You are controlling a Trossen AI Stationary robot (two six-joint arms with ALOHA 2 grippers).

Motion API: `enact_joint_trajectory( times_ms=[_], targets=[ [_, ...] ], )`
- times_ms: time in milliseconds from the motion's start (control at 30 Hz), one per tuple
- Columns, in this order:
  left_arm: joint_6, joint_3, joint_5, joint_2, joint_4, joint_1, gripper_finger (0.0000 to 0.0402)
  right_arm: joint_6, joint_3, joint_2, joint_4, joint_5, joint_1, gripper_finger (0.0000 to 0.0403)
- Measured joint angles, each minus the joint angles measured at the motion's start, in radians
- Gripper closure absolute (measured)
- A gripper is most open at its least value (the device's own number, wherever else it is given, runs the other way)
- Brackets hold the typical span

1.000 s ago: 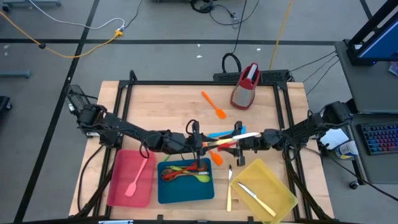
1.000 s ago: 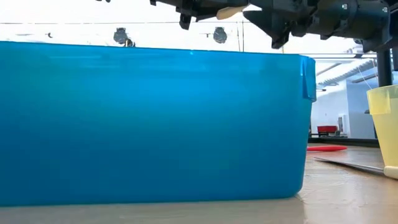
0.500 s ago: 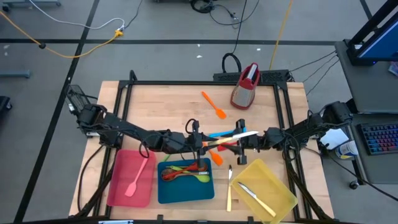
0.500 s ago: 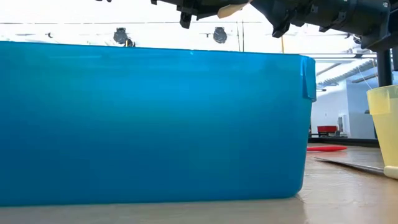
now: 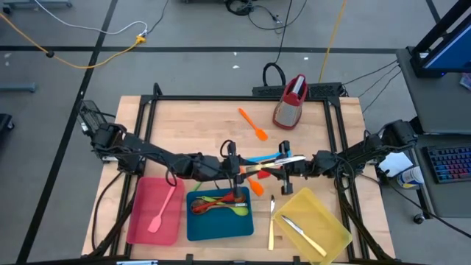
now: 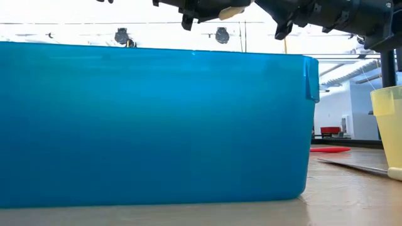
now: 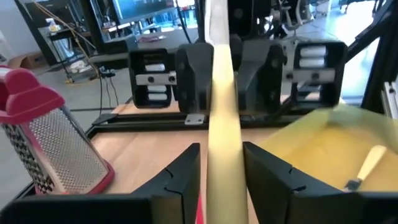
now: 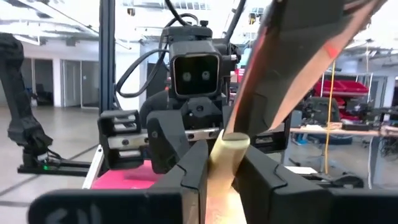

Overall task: Pick & Place Kitchen Items
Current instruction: Put the yellow table knife into the yellow bin

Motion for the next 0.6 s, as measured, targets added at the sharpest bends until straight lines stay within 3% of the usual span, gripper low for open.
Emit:
enact_joint_trajectory(
  times_ms=[300, 600],
  targets=[
    [-0.009, 0.0, 0.001, 0.0, -0.074, -0.001, 0.0272, 0.07, 0.0, -0.01, -0.044, 0.02, 0.022, 0.0354],
    [-0.06, 0.001, -0.001, 0.0, -0.132, -0.001, 0.0271, 0.029, 0.0, -0.099, -0.252, 0.23, 0.106, 0.0354]
  ],
)
